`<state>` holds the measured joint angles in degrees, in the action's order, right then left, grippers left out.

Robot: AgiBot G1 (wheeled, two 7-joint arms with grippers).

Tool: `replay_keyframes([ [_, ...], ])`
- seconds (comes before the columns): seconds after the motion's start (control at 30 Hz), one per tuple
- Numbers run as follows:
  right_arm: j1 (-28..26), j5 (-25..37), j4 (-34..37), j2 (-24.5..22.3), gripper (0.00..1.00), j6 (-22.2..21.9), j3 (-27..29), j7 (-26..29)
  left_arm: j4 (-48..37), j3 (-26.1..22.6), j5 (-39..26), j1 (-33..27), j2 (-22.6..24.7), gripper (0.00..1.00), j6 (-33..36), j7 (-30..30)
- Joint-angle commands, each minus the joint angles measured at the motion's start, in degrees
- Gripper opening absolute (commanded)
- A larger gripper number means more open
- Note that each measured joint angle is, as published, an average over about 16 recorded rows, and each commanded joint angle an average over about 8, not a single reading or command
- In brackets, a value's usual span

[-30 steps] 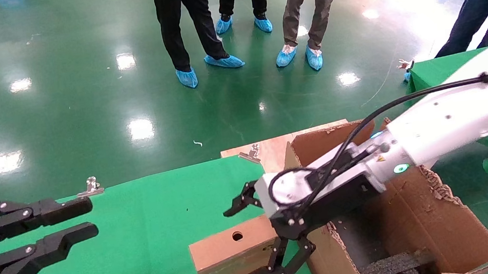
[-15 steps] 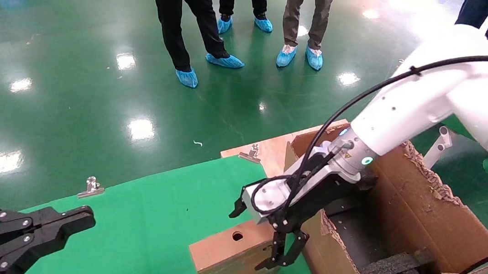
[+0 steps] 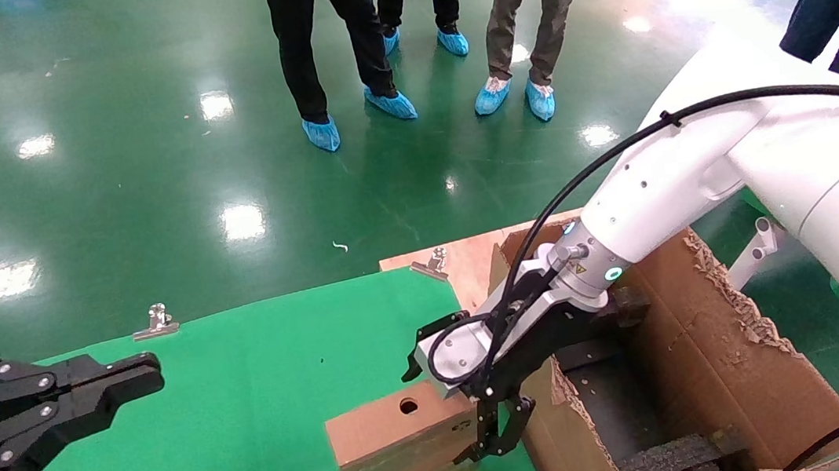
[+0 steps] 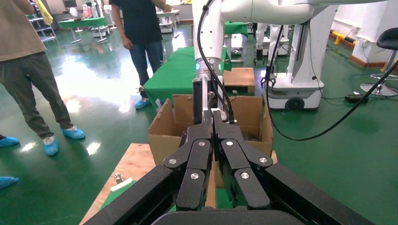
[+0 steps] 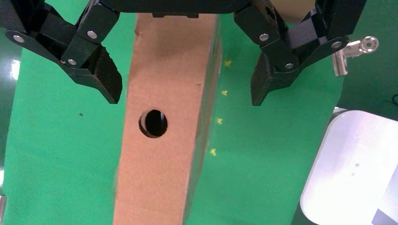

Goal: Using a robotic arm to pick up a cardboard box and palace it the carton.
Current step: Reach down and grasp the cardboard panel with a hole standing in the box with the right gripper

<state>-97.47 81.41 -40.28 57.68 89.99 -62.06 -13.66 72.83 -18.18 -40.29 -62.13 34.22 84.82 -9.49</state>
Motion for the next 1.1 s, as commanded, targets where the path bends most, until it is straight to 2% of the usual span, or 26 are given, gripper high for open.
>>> replay_keyframes([
  [0.03, -0.15, -0.09, 0.52, 0.25, 0.00, -0.05, -0.34, -0.16, 0.00, 0.00, 0.00, 0.01, 0.00, 1.00, 0.00, 0.00],
  [1.1, 0.19, -0.16, -0.34, -0.20, 0.00, 0.01, 0.26, 0.02, 0.00, 0.00, 0.01, 0.00, 0.00, 1.00, -0.02, 0.00],
])
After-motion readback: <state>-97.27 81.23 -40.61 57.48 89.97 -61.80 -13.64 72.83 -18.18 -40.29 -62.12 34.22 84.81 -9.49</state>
